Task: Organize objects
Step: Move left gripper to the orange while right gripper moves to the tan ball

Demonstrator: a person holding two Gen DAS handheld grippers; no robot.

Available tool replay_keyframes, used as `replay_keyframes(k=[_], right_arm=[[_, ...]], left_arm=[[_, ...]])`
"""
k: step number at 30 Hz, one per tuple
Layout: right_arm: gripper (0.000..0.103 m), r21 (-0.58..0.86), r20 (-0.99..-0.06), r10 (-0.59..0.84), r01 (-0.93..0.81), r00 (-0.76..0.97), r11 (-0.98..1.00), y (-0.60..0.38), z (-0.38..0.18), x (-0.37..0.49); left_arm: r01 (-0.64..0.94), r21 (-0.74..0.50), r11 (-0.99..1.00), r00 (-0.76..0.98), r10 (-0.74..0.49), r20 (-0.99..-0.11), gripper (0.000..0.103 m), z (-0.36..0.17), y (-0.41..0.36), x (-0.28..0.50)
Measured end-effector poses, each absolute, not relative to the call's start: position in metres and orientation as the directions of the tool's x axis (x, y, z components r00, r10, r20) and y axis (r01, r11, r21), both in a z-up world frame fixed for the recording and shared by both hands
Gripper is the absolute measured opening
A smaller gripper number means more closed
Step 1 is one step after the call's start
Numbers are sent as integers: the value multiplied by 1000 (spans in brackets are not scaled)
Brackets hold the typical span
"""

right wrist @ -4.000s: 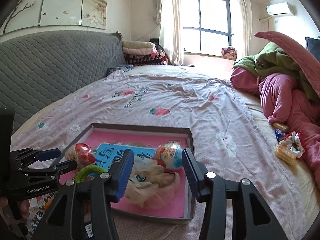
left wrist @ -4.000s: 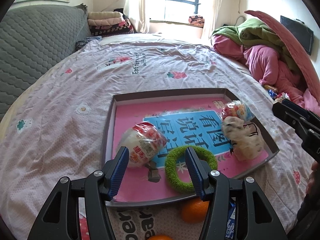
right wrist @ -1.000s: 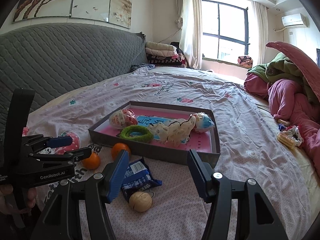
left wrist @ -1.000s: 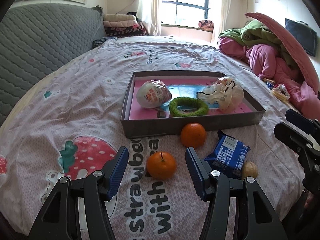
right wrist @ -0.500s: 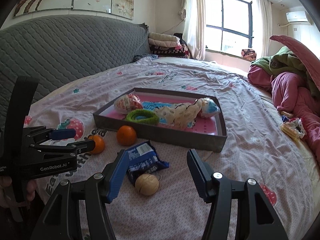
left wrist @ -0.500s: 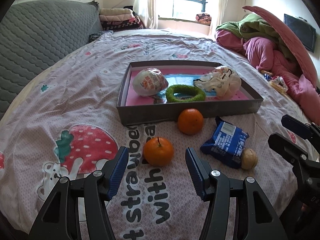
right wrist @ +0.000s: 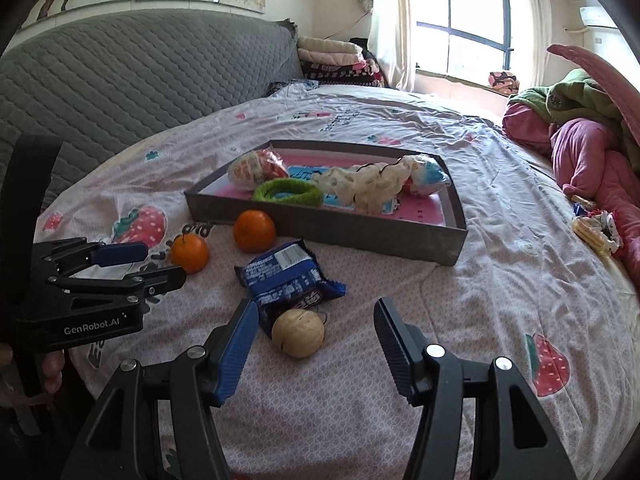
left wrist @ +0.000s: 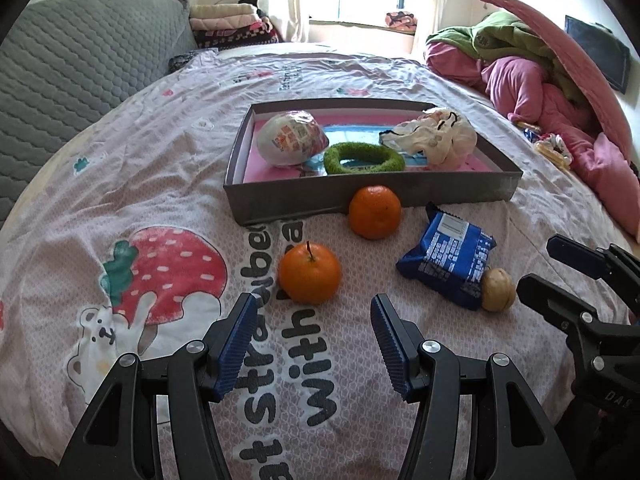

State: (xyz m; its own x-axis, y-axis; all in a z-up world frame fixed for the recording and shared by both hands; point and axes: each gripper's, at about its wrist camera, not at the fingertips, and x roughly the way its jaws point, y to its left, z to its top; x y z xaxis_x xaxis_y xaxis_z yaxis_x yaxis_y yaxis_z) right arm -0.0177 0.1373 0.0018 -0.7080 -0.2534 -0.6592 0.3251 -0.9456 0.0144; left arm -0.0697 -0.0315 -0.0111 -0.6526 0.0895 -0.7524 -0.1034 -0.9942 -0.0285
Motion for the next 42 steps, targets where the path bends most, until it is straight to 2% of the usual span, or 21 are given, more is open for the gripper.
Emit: replay_keyframes(k=[17,36,42], right_arm=[[60,24,-724,-253,344,-642,-939,130,-17,-24],[60,-11,-739,-229,351,-633,-936,124,-26,-34],[50,-40,-741,-218,366,-635,-930,120,-31,-35]], left_arm=[[-94,-45,-995,-639,95,-764,61,-18,-36,-79],[-73,-51,-996,-628,85,-773,61,-26,-40,-95],[-67,-52,-996,-626,82,-775,61,-28,-41,-101]])
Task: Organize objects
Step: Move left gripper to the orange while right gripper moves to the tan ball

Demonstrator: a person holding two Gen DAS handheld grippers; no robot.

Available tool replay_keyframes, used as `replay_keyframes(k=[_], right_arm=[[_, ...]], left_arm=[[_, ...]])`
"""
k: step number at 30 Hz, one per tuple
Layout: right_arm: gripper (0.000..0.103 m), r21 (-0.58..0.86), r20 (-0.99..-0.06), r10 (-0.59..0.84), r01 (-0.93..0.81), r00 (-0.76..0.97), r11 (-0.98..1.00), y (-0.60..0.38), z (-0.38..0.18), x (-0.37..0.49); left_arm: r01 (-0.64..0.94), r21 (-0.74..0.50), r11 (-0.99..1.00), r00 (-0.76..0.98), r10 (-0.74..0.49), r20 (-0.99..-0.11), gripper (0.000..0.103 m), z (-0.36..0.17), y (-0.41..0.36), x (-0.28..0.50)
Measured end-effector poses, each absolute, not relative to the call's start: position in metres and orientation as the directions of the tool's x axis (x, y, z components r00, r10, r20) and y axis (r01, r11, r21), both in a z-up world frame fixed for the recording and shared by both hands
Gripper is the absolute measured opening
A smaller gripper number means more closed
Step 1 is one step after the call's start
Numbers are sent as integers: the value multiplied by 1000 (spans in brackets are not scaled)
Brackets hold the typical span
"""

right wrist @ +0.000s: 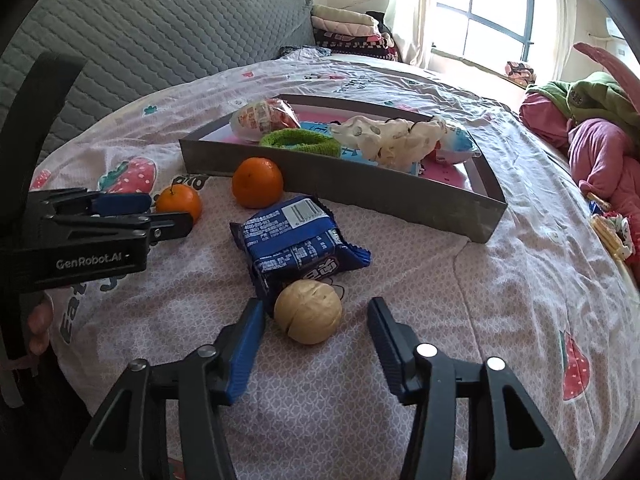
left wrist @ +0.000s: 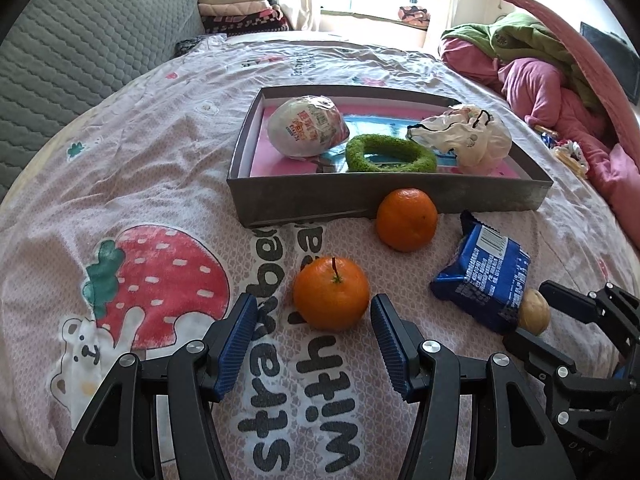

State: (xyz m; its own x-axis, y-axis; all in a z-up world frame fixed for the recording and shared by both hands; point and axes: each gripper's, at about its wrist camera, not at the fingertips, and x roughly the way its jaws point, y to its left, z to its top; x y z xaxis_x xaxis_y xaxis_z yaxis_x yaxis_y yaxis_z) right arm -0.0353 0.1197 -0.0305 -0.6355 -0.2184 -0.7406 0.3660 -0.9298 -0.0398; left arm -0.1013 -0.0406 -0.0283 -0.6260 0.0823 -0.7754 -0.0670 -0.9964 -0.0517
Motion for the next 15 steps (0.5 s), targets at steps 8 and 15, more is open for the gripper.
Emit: replay_keyframes(k=[8,15], right_arm=[[37,-38,-736,-238,389,-633,-920,118,-31,-34],[36,-6,-729,-258,382,-634,-924,123,-28,-35]], left_arm=[[-64,-50,-997,-625,79,-776,61,-29,-40,-105],[-61,-49,-997,-636,77,-767,61,-30,-39,-109]])
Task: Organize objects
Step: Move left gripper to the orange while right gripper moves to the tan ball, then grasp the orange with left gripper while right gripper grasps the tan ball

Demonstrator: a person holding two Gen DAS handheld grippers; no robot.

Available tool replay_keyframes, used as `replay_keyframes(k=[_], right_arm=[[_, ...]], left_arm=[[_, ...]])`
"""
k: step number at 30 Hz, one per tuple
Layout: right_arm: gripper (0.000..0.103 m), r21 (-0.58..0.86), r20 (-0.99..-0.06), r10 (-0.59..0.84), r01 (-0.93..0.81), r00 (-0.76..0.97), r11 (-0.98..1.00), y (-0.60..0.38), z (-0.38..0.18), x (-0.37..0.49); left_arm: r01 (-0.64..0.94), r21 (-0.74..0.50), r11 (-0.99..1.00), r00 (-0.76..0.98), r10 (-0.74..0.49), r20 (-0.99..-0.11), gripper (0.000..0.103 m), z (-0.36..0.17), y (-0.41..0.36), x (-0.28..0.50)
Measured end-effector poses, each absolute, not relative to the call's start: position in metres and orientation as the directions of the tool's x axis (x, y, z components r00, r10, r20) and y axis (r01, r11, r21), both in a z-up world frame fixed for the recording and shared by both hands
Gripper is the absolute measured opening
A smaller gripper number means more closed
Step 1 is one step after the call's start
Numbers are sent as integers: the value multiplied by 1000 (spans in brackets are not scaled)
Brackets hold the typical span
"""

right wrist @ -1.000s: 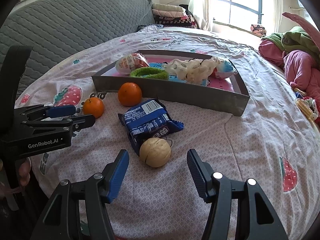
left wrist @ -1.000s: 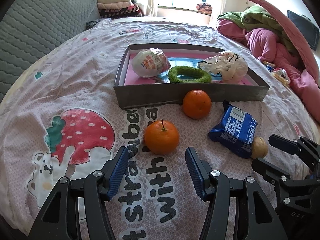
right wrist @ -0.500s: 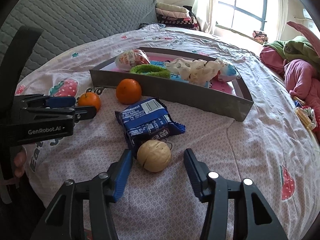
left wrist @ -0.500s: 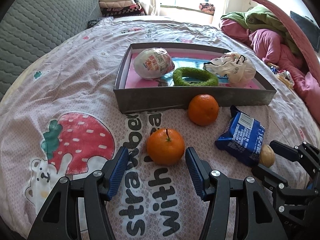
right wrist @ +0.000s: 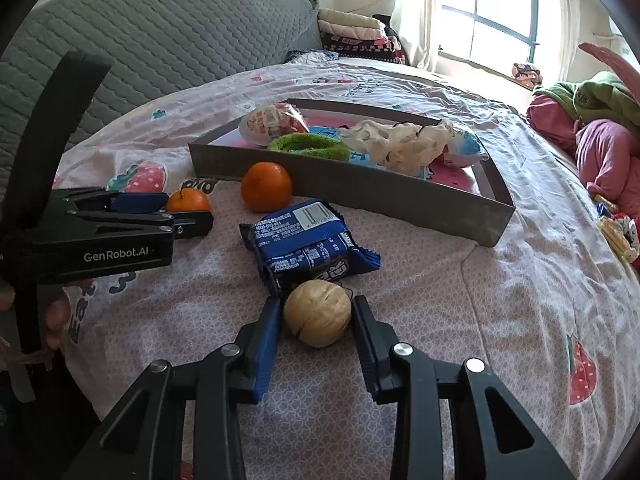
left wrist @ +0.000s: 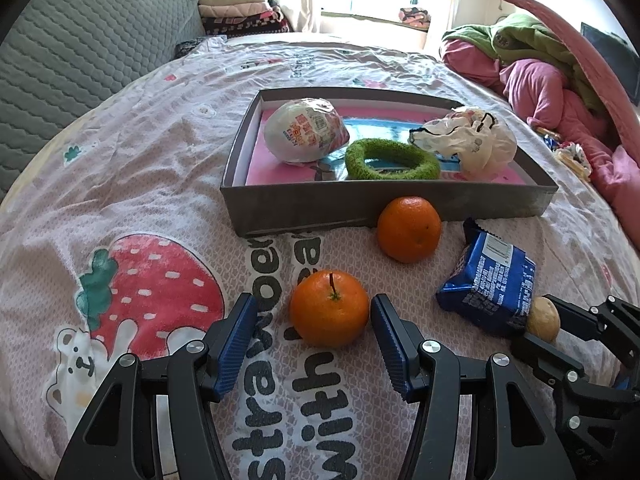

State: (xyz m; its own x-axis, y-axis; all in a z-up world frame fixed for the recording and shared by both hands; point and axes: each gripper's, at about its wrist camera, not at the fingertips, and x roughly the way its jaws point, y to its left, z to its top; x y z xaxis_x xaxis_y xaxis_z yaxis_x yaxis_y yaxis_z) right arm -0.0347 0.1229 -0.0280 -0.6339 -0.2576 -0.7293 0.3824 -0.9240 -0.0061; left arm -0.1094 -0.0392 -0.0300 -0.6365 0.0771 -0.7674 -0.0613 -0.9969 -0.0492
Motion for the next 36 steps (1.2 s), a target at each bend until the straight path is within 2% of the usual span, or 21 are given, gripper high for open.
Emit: replay_keyframes(k=[4,8,12,21,30,36], right_arm=[[36,13,-723,-265,371,-638,-928,126,-26,-35],[36,25,-718,-269,362,-642,-932,129,-24,-36],[36,37,-712,-275,357,-646,-933,131,-22,-35],[35,62,-674,-295,346,-677,-936,140,-12,-31],[35,44,-609,-292,336,-738,-941,144,4,-25],[35,20,-564,-297,347,-771,-938,142,14,-19]], left_arm=[[-67,-57,-996,-638,87,-765,55,-30,-40,-111],[-91,-67,-994,-638,110,-762,39,-29,-37,-110],[-103,-32,-994,-646,92,-758,39,-28,-32,-108],[-106,-55,-993,-702,114,-703,39,-11,-36,-95],[-141,40,-989,-790,88,-607,39,9,-22,-75],[-148,84,-985,-802,70,-593,39,12,-15,-72]])
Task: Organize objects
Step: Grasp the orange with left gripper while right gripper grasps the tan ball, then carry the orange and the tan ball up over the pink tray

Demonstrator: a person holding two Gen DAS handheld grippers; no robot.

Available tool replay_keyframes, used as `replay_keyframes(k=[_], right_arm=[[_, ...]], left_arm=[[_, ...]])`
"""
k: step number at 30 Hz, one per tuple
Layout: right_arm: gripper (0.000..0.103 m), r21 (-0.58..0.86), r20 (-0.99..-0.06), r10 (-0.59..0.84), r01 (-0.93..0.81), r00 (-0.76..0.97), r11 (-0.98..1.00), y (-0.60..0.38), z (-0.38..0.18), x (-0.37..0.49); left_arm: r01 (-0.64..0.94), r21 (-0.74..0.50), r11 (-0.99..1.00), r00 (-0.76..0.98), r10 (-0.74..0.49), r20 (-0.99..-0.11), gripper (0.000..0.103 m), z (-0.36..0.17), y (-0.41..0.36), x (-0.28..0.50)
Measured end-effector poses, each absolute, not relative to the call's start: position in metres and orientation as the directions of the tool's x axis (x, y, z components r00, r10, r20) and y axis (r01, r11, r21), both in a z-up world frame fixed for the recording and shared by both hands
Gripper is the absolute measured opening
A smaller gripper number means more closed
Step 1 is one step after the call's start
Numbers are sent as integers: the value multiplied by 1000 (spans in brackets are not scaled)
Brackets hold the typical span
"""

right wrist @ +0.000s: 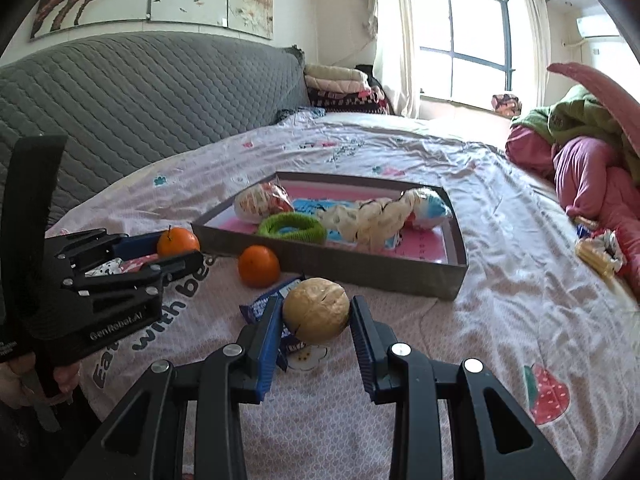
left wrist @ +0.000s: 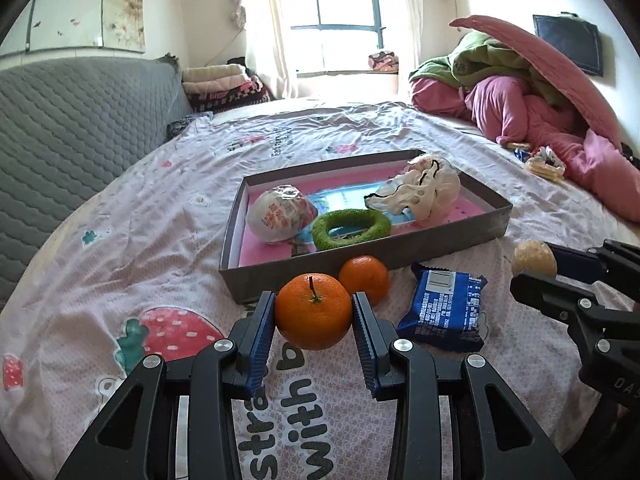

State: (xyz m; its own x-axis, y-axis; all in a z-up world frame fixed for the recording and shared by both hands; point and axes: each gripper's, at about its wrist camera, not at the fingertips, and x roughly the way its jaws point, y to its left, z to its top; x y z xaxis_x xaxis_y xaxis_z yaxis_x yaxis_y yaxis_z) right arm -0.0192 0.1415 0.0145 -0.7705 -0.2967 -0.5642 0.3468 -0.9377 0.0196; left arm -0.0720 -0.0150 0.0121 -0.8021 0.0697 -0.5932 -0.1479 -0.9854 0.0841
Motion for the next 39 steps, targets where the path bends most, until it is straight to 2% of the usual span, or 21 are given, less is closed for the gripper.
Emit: replay_keyframes(k=[32,39], right_arm=[[35,12,-445,-269,295,-854,-955,155,51,-36],[35,6,-430,-268,294,-862,-956,157,58,-44]], left_arm=[[-127,70,-989,-825,67,-561,39,27,-9,-88],[-119,4,-993,-812,96,-576,39,33,-18,-99]])
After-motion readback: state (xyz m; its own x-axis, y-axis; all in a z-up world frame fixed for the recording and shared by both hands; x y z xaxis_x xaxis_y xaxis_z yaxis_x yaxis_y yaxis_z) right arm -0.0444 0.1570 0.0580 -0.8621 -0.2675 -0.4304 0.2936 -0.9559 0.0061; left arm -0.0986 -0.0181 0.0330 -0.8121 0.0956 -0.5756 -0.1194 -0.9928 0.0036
